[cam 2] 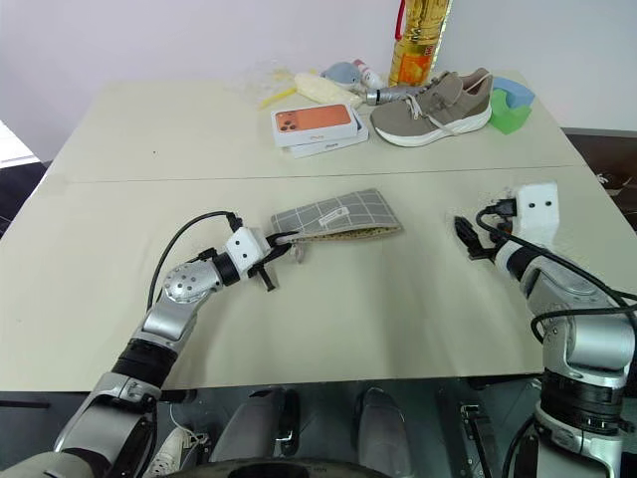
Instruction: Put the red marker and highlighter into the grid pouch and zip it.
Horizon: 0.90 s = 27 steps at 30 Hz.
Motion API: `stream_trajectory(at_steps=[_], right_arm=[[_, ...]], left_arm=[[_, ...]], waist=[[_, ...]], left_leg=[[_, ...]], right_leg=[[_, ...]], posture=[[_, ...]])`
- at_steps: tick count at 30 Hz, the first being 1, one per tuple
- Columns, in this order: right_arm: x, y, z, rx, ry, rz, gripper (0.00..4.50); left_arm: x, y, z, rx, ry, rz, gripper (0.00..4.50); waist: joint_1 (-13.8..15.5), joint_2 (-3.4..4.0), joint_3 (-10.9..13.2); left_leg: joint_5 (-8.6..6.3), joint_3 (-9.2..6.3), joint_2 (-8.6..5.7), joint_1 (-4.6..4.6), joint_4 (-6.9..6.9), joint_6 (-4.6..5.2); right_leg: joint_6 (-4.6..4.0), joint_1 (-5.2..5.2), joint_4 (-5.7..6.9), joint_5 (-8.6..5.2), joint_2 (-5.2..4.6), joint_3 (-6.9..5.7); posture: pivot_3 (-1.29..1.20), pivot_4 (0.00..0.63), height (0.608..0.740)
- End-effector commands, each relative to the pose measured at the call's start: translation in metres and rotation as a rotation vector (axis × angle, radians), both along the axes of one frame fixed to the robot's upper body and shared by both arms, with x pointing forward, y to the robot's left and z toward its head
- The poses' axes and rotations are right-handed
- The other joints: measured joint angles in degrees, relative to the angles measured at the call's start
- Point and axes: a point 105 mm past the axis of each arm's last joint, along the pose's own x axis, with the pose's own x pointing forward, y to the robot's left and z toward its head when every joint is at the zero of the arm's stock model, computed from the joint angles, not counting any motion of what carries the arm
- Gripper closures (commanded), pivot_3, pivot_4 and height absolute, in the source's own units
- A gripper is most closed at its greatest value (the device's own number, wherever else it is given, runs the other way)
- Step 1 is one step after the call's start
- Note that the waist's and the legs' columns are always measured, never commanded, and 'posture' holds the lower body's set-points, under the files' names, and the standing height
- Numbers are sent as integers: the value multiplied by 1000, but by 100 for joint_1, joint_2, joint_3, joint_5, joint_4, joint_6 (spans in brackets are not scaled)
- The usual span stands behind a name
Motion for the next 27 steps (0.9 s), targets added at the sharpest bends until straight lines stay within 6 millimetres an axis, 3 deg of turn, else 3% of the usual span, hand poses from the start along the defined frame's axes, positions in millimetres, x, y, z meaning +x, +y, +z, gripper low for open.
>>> stream_trajectory(at_steps=[1, 5, 8, 14, 15, 22, 25, 27], right_arm=[[5, -24, 0, -17, -27, -142, 91], [13, -35, -12, -1, -4, -205, 91], [20, -36, -13, 52, -22, -210, 919], [23, -33, -10, 45, -30, -191, 4081], [23, -30, -9, 37, -30, -180, 4451], [19, -20, -5, 1, -29, -112, 4451], [16, -21, -6, -13, -24, -109, 3619], [15, -26, -5, -52, -25, -134, 2539]], left_arm=[[3, -3, 11, -26, -28, 12, 4500], [3, -4, 12, -32, -29, 19, 4500], [4, -4, 13, -38, -33, 28, 4500], [4, 0, 13, -43, -32, 47, 4500], [4, 1, 13, -45, -30, 50, 4500], [6, 0, 13, -48, -27, 48, 4500], [6, -1, 13, -47, -26, 44, 4500], [7, -1, 14, -48, -25, 40, 4500]], waist=[[-4, 1, 0], [-7, 3, -1], [-9, 3, -2], [-5, 3, -2], [-5, 3, -2], [-6, 3, -2], [-3, 3, -2], [-4, 3, -2]], left_leg=[[0, 0, 0, 0, 0, 0], [0, 2, -1, 1, 0, 1], [0, 3, -1, 1, 0, 1], [0, 2, -1, 0, -1, 1], [0, 3, 0, 0, -1, 1], [0, 2, 0, 0, -1, 1], [0, 2, 0, 0, -1, 1], [0, 3, 0, 0, -1, 1]], right_leg=[[0, 0, 0, 0, 0, 0], [0, 0, 2, 0, 1, 1], [0, -1, 2, 0, 1, 2], [0, -1, 1, 0, 1, 3], [0, -1, 0, 0, 1, 3], [0, -2, 1, 0, 1, 3], [0, -1, 0, 0, 1, 3], [0, -2, 0, 0, 1, 3]], posture=[[0, 150, 740], [0, 150, 740], [0, 150, 740], [0, 150, 740], [0, 150, 740], [0, 150, 740], [0, 150, 740], [0, 150, 740]])
